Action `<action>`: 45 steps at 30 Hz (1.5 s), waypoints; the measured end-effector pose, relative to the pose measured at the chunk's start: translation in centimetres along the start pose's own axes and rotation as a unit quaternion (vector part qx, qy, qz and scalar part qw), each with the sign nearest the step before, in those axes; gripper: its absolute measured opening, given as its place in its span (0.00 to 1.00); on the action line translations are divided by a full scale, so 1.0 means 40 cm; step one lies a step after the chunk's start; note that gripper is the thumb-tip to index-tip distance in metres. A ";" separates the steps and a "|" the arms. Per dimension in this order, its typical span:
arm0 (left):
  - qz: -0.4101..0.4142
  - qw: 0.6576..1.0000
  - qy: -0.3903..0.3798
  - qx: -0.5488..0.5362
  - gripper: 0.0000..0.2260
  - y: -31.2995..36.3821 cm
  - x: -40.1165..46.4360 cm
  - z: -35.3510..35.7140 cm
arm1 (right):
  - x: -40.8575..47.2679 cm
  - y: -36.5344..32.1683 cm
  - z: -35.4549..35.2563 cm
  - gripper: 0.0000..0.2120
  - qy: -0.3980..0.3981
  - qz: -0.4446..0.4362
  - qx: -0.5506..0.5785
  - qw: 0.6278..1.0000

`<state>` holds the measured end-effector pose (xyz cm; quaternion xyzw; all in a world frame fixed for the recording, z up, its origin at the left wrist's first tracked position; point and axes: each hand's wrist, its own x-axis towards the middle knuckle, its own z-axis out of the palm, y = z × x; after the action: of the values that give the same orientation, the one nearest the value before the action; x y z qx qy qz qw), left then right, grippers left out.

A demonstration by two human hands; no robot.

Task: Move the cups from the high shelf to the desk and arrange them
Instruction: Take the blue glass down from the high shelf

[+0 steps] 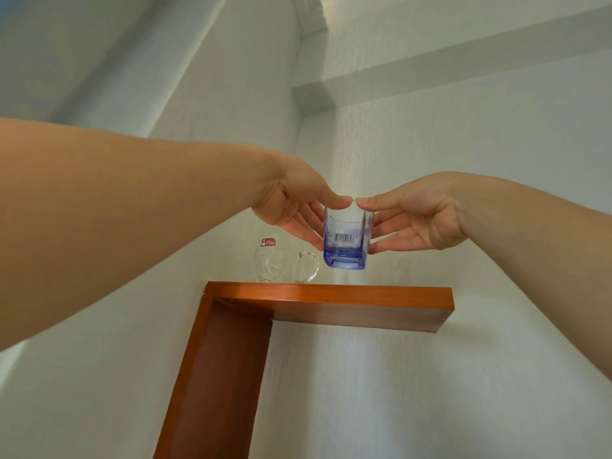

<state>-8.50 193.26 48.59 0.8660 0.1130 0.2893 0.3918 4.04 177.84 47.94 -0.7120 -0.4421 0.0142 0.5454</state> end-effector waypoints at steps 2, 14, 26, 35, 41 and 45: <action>0.004 1.000 0.015 0.006 0.23 0.009 -0.010 -0.001 | -0.008 -0.009 -0.003 0.32 0.001 -0.004 0.003 1.000; 0.012 0.999 0.049 0.018 0.25 0.048 -0.088 0.012 | -0.073 -0.031 -0.005 0.32 0.009 -0.017 0.003 1.000; 0.042 0.999 0.000 0.009 0.21 0.006 -0.234 -0.014 | -0.267 -0.068 0.078 0.33 0.044 0.000 -0.017 0.999; 0.077 0.996 -0.053 -0.007 0.20 -0.081 -0.357 -0.042 | -0.404 -0.073 0.187 0.25 0.067 0.018 -0.014 0.997; 0.075 0.992 -0.092 -0.038 0.17 -0.167 -0.417 -0.005 | -0.484 -0.009 0.245 0.15 0.080 0.047 0.007 0.996; 0.076 0.991 -0.101 -0.043 0.19 -0.208 -0.439 0.036 | -0.534 0.035 0.266 0.13 0.087 0.058 0.003 0.995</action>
<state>-21.56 190.49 34.39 0.8794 -0.0054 0.2336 0.4148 -13.43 172.17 32.67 -0.7336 -0.3507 -0.0147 0.5819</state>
